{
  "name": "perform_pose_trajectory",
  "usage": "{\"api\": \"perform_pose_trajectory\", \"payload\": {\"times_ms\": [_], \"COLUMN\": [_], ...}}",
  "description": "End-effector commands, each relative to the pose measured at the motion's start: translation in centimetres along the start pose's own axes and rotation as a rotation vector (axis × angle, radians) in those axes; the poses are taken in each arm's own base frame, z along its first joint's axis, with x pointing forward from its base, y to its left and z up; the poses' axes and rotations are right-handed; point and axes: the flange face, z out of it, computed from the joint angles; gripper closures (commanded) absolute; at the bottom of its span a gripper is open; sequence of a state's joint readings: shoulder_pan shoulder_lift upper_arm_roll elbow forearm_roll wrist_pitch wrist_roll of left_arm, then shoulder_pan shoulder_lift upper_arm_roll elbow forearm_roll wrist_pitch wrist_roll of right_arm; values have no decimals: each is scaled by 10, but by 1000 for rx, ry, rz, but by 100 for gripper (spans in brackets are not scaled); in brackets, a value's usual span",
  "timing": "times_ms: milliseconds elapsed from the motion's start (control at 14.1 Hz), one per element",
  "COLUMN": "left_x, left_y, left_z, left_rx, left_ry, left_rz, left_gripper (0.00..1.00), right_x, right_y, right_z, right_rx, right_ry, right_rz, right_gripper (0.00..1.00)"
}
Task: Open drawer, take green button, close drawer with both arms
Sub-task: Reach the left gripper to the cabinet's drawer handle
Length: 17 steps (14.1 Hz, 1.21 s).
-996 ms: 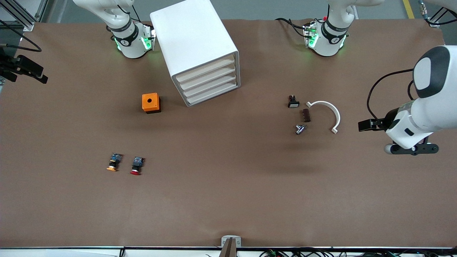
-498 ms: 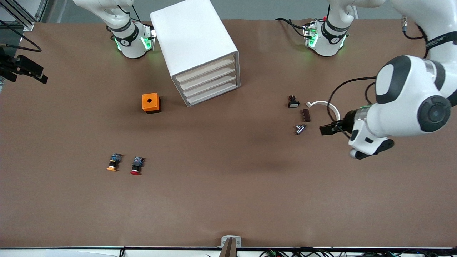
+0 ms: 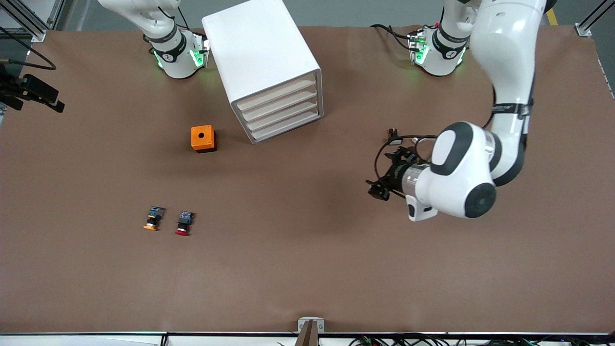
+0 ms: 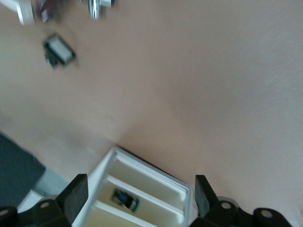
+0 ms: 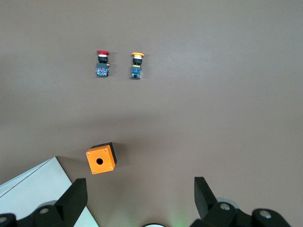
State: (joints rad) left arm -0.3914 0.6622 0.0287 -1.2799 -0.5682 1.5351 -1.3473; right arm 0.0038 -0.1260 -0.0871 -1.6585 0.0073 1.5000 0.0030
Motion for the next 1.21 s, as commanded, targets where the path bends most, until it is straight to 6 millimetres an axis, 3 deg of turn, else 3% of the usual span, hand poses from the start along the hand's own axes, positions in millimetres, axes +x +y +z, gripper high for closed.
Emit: {"api": "perform_pose_trajectory", "payload": {"times_ms": [0,356,498,783,854,996,1138], "left_x": [-4,-10,-24,-45,-40,-34,-38], "left_y": [20,49,53,55,55,55,52], "left_z": [34,116,153,205,217,238,253], "left_rx": [48,193,276,395,421,470,501], "left_ry": [-117,-286,-295,-287,-282,-291,-288], "left_rz": [-228,-567,-660,-781,-820,-886,-899], "left_gripper": [1,1,1,1,1,14,33], "right_x": [-4,-4,-4,-4,-4,-4,-4], "right_y": [0,0,0,0,0,0,0], "right_z": [-4,-4,-4,-3,-3,-3,-3], "right_rx": [-4,-4,-4,-4,-3,-3,-3], "right_ry": [3,3,3,0,0,-1,-1], "right_rz": [12,12,12,12,12,12,12], "right_gripper": [0,0,0,0,0,0,0]}}
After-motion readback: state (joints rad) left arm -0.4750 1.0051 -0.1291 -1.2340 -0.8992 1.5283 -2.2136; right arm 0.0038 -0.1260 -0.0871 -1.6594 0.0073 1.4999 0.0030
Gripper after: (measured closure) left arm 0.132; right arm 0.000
